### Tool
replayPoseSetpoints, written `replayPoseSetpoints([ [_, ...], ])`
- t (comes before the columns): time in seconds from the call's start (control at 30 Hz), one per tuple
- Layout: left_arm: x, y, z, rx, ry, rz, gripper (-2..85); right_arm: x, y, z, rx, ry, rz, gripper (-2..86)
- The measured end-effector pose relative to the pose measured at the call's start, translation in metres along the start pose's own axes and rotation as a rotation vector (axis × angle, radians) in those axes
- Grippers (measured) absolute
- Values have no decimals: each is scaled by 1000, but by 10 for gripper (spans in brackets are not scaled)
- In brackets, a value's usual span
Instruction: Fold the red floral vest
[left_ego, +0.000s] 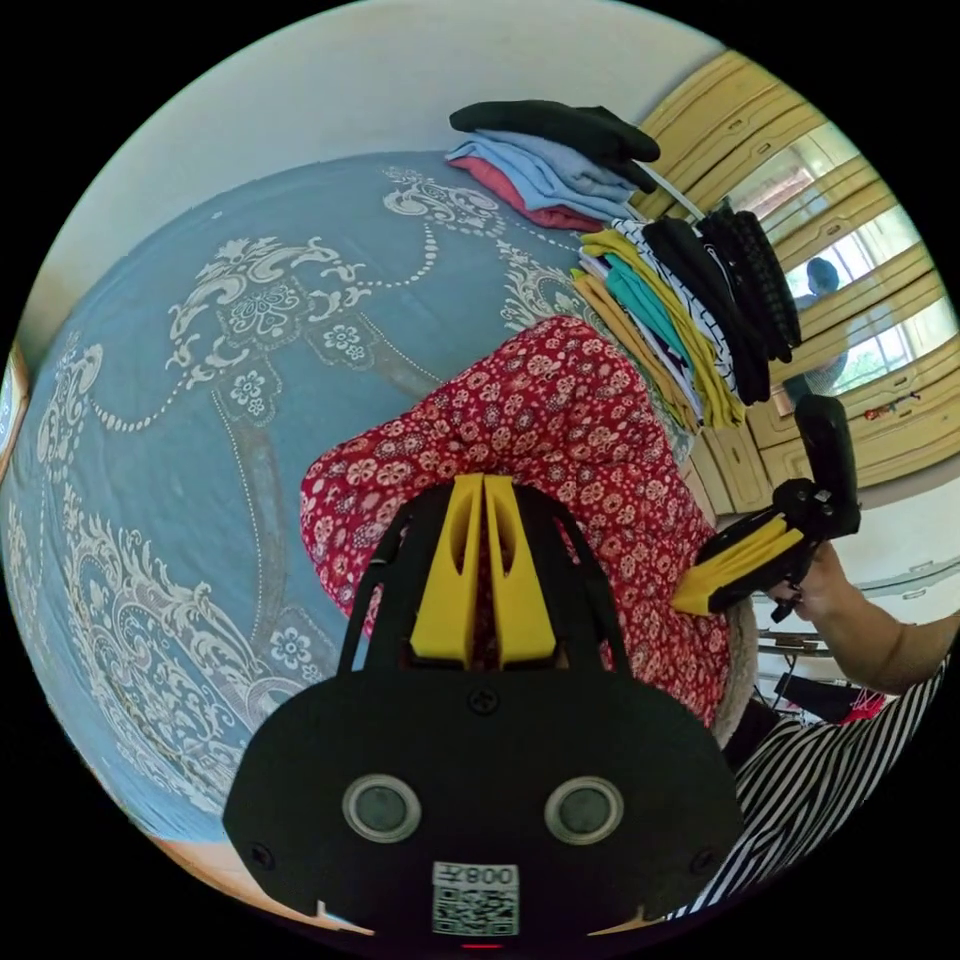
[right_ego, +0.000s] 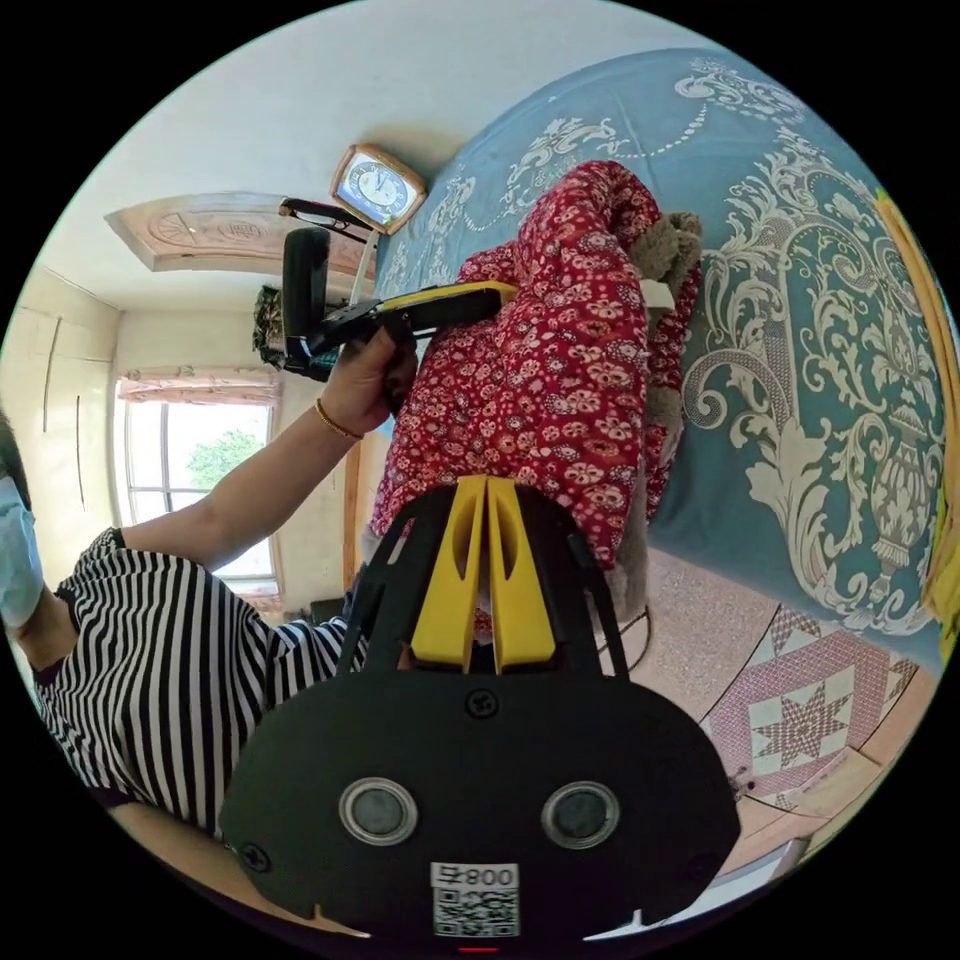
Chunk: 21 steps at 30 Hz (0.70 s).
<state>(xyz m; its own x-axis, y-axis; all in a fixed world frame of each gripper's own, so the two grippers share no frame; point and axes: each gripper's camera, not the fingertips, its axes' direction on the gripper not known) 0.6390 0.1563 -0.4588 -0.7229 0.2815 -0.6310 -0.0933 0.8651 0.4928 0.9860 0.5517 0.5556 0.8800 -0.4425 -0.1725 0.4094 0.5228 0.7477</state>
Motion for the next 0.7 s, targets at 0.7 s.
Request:
replayPoseSetpoints([
  [0.7, -51, 97, -69, 98, 106, 57, 2, -13, -89, -12, 90, 368, -57, 2],
])
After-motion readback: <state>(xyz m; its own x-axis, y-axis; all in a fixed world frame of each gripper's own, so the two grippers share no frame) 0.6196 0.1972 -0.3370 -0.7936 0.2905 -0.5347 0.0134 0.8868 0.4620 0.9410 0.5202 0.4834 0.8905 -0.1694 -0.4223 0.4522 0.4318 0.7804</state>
